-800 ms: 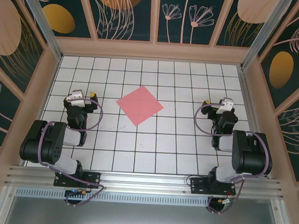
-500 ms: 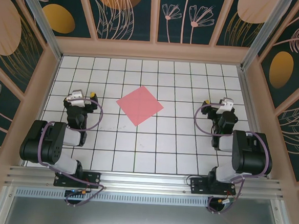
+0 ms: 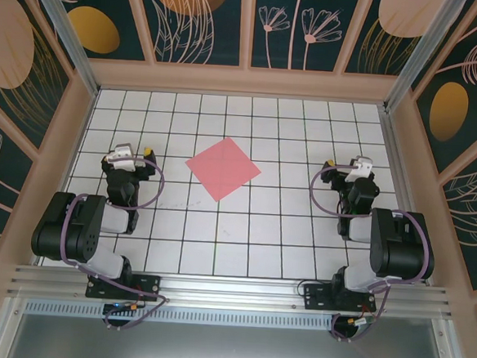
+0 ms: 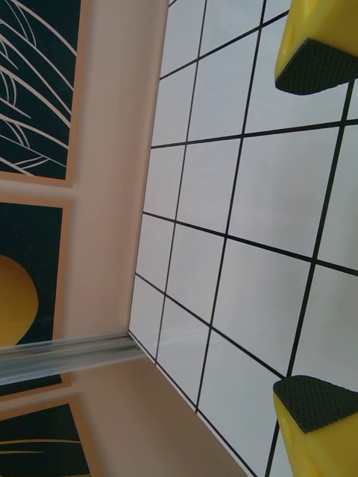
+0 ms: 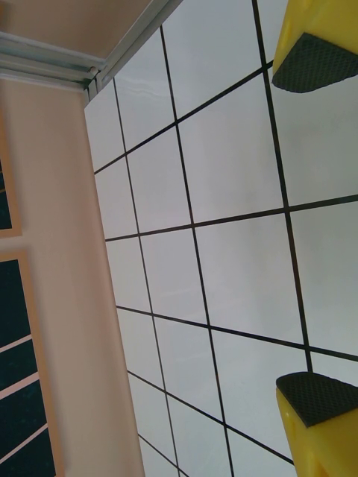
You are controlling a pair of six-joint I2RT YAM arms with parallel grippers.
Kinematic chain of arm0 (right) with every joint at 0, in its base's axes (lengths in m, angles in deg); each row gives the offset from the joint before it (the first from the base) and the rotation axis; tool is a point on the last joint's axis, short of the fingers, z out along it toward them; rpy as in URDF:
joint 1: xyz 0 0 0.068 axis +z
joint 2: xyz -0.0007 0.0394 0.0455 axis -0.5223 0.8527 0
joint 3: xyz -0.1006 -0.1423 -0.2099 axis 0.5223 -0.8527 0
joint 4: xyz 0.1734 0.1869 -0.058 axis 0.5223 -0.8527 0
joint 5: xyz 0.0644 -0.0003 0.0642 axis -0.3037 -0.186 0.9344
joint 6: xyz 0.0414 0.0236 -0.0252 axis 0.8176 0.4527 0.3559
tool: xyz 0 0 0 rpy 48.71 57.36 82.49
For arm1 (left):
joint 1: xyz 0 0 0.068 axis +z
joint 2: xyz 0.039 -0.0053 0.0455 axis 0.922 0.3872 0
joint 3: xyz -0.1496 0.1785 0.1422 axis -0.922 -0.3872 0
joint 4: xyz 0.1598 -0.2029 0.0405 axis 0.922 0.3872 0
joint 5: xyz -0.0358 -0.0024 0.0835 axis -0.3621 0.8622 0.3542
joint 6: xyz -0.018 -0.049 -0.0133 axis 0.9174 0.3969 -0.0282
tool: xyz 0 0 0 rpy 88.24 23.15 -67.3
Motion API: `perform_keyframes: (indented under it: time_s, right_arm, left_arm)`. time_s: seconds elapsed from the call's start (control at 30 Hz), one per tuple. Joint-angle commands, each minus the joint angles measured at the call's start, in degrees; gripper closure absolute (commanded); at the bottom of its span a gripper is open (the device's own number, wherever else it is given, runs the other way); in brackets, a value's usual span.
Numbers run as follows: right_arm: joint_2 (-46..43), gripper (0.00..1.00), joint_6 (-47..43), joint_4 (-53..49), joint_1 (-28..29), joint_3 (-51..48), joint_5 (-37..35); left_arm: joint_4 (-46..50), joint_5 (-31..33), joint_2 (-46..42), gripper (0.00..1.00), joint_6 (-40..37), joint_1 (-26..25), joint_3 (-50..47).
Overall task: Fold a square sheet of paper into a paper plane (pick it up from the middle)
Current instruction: Rotate the square sheet of paper at the center of the table.
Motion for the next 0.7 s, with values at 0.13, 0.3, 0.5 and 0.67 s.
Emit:
perform_keyframes:
  time_s: [0.13,0.3,0.5,0.67]
  right_arm:
    - [-5.3,0.01,-1.4,-7.0,2.3,2.2,-2.7]
    - [-11.7,0.01,5.2,-28.0,6.2,10.9,-8.8]
    - [-9.1,0.01,13.5,-48.3,16.8,23.5,-8.1]
    - [3.3,0.04,16.8,-58.8,26.6,36.6,-1.8]
  left_arm:
    - [7.7,2.9,-5.8,0.01,0.7,0.4,2.2]
    - [29.1,4.1,-12.4,0.01,8.3,0.4,9.6]
    - [46.3,-2.6,-19.9,0.02,19.1,0.4,15.4]
    - [56.0,-6.9,-21.4,0.01,25.4,0.3,19.8]
